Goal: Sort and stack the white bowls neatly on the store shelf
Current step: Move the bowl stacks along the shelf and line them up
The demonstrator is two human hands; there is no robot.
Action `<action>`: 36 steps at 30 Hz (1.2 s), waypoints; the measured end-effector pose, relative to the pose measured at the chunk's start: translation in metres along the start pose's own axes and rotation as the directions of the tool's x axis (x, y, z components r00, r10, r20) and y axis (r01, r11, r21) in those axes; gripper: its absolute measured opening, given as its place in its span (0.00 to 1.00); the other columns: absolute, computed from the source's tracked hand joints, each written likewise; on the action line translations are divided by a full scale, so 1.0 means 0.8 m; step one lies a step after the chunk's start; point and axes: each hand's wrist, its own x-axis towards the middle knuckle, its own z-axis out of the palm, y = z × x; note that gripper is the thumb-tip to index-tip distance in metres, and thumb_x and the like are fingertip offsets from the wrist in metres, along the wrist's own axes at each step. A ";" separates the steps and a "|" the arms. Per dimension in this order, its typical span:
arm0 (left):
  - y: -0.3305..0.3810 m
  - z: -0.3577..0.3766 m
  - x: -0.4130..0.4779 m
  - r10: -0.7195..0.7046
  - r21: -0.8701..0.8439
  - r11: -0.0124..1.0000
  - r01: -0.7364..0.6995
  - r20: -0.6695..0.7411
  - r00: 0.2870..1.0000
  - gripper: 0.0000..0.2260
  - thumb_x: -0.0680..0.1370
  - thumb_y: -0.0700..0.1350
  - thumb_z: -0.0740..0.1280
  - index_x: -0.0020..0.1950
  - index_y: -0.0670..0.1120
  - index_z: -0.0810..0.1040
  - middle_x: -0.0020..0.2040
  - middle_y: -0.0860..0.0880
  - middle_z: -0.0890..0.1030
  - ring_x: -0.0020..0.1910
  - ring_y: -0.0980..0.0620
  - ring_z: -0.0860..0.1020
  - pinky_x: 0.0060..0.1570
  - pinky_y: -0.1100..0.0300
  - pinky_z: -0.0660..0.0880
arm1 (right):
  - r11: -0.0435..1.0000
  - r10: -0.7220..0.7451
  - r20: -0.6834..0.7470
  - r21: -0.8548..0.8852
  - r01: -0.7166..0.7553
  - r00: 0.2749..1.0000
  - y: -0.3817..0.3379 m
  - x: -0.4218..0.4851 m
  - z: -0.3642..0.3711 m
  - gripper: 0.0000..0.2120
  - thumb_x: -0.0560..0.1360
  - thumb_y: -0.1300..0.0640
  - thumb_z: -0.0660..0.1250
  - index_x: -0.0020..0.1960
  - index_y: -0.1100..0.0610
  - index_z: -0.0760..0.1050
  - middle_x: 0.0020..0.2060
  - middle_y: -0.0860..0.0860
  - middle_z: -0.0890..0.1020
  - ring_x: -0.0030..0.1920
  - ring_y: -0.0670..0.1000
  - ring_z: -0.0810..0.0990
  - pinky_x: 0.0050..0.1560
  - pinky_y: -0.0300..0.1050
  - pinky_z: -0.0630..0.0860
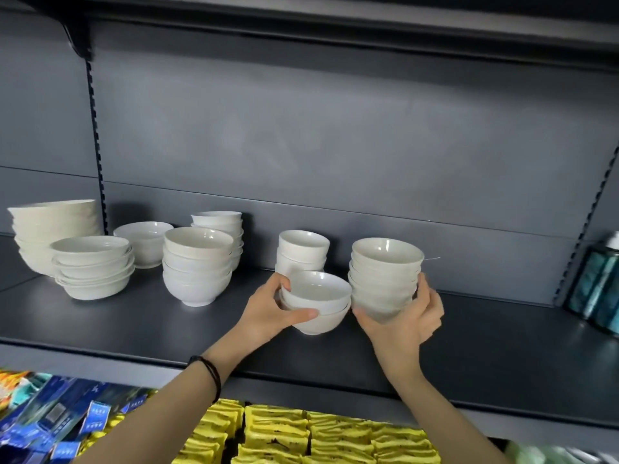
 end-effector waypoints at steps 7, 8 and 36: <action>0.002 -0.027 -0.013 0.009 0.016 1.000 -0.009 0.020 1.000 0.21 0.62 0.49 0.81 0.43 0.50 0.70 0.51 0.54 0.80 0.49 0.56 0.78 0.40 0.67 0.76 | 0.951 -0.200 0.547 0.308 0.027 0.813 -0.028 -0.018 -0.002 0.33 0.68 0.52 0.78 0.65 0.41 0.63 0.61 0.39 0.63 0.64 0.37 0.66 0.68 0.46 0.70; 0.000 -0.036 -0.016 0.006 0.020 1.000 -0.006 0.045 0.999 0.23 0.59 0.54 0.80 0.43 0.50 0.70 0.52 0.54 0.80 0.50 0.54 0.78 0.41 0.65 0.76 | 0.958 -0.151 0.602 0.284 -0.034 0.784 -0.031 -0.021 0.003 0.35 0.68 0.51 0.77 0.69 0.43 0.61 0.63 0.40 0.63 0.65 0.40 0.66 0.69 0.48 0.70; 0.014 -0.344 -0.017 0.124 0.206 0.976 -0.075 -0.239 0.963 0.03 0.74 0.34 0.70 0.45 0.41 0.79 0.40 0.51 0.82 0.36 0.63 0.78 0.43 0.74 0.72 | 0.915 0.129 0.701 0.189 -0.357 0.701 -0.113 -0.061 0.087 0.35 0.64 0.57 0.80 0.62 0.47 0.61 0.60 0.50 0.70 0.59 0.51 0.72 0.45 0.35 0.71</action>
